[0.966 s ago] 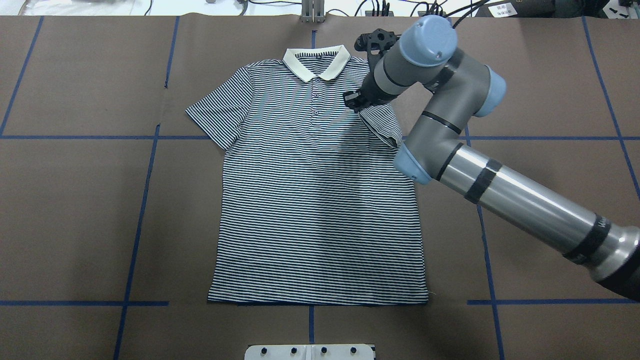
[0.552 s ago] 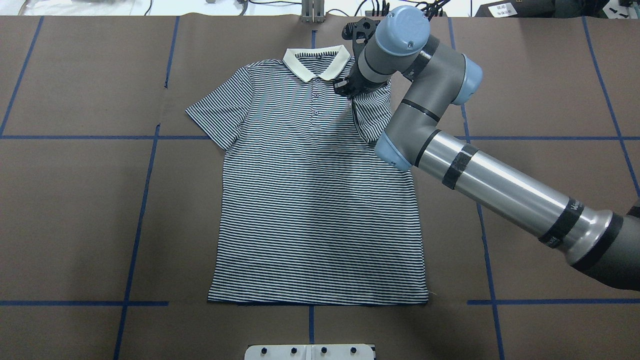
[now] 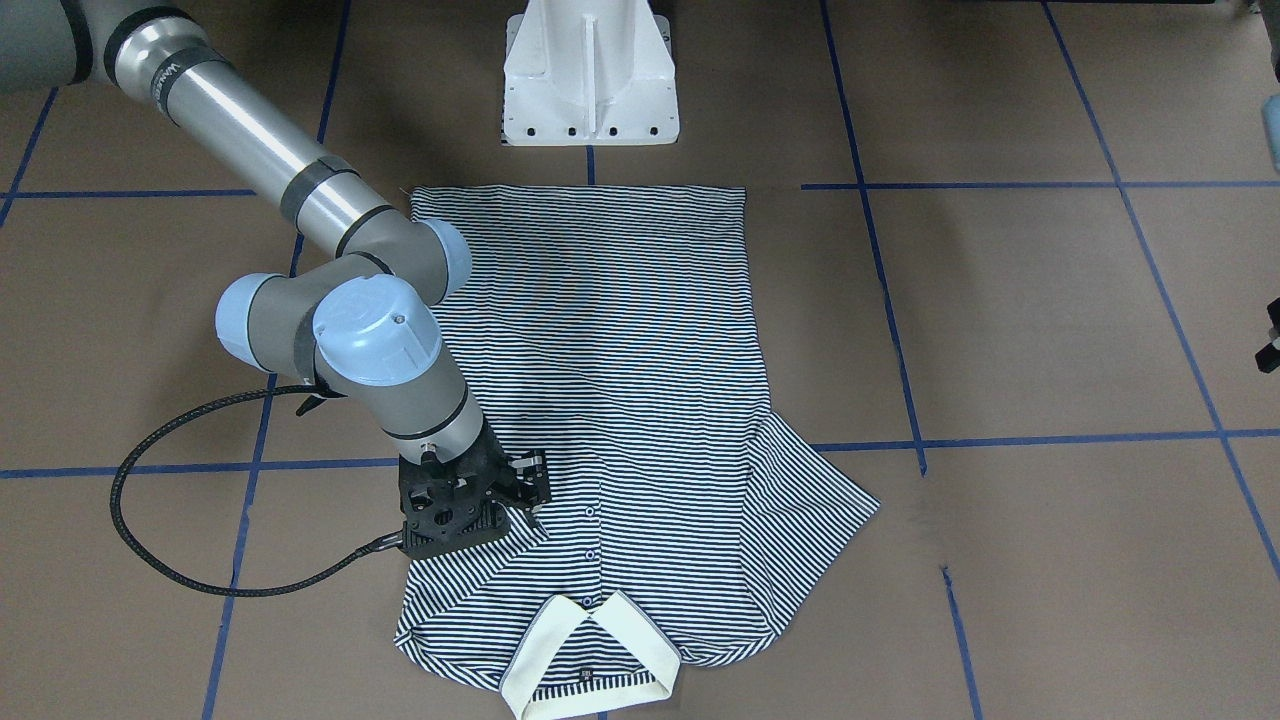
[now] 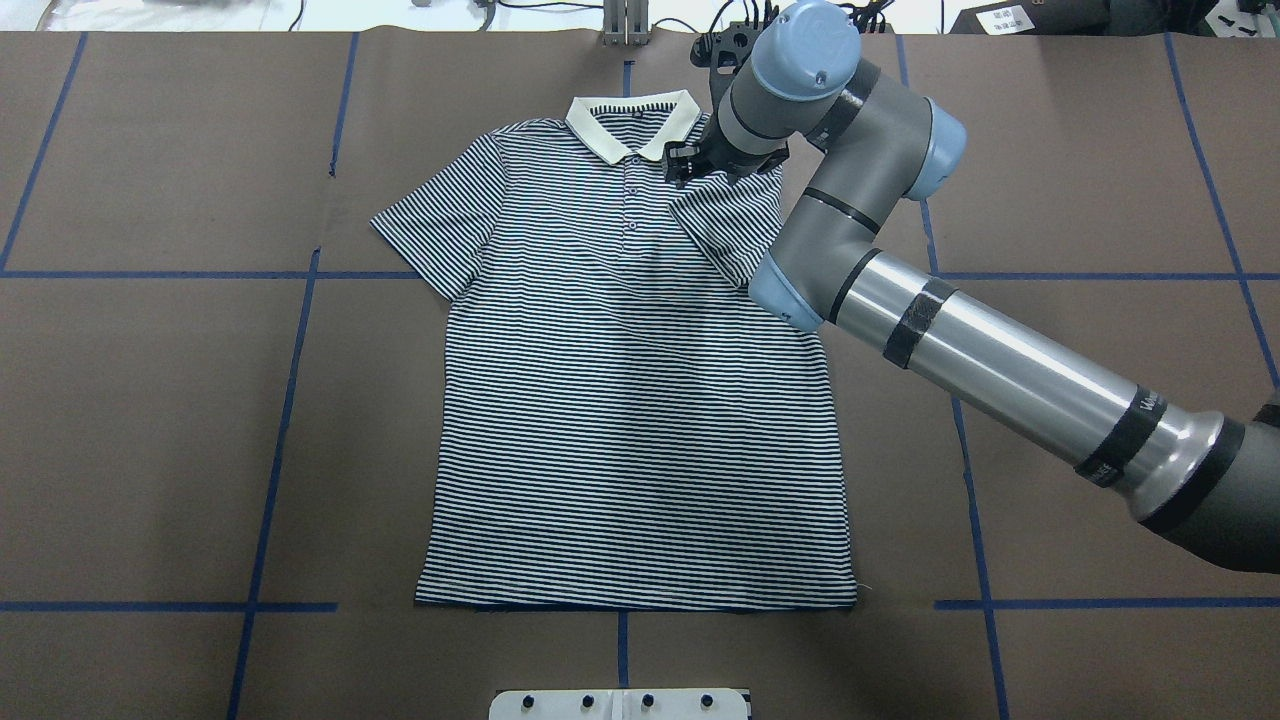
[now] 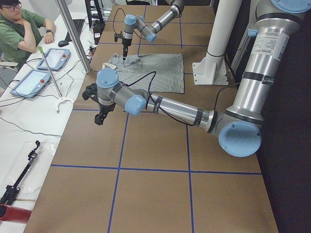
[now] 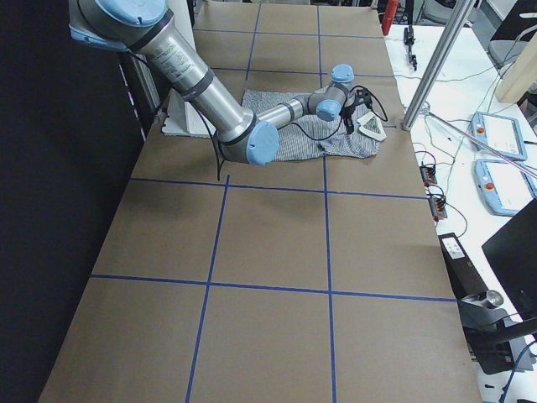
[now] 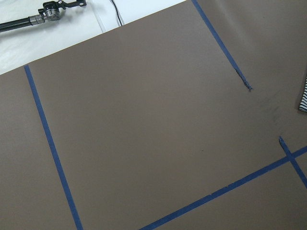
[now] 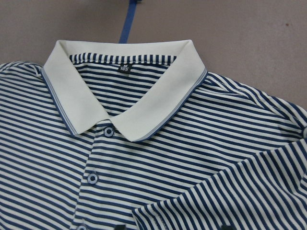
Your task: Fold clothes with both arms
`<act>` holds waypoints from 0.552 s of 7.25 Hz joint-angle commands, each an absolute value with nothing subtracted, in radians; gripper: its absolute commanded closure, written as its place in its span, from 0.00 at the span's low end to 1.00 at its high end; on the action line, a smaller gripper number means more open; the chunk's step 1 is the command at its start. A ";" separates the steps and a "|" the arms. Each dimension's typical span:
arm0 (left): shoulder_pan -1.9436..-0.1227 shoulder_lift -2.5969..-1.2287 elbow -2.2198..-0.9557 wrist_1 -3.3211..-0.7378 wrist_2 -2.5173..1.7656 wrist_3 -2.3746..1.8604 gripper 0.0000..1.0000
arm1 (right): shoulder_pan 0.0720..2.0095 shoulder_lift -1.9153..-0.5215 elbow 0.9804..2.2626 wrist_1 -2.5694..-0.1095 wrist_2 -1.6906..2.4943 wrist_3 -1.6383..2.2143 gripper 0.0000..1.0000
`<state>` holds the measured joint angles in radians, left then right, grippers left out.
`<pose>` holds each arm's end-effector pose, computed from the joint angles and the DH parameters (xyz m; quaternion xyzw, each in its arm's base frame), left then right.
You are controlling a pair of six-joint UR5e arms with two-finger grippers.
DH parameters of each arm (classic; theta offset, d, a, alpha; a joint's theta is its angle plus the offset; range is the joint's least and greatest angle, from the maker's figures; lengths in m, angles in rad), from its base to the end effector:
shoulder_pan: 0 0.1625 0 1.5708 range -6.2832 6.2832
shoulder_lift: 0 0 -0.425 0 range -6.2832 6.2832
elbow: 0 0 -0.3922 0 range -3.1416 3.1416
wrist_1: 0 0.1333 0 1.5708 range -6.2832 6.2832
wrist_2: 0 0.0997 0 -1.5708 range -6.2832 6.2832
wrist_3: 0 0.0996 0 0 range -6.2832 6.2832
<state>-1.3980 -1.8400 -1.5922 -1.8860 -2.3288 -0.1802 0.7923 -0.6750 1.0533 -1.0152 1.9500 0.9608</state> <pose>0.0414 -0.6140 0.4625 0.2108 0.3963 0.1071 0.8871 -0.5141 -0.6586 0.2581 0.1566 -0.4464 -0.0047 0.8810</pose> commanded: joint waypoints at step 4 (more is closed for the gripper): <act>-0.991 -1.945 -1.574 -2.138 -2.002 -1.028 0.00 | 0.928 -0.772 1.340 -1.526 2.126 0.865 0.00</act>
<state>-1.1111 -1.9093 -1.5800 -2.1117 -2.1328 -0.8548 0.9000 -0.7149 1.2485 -1.4031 2.1143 0.9666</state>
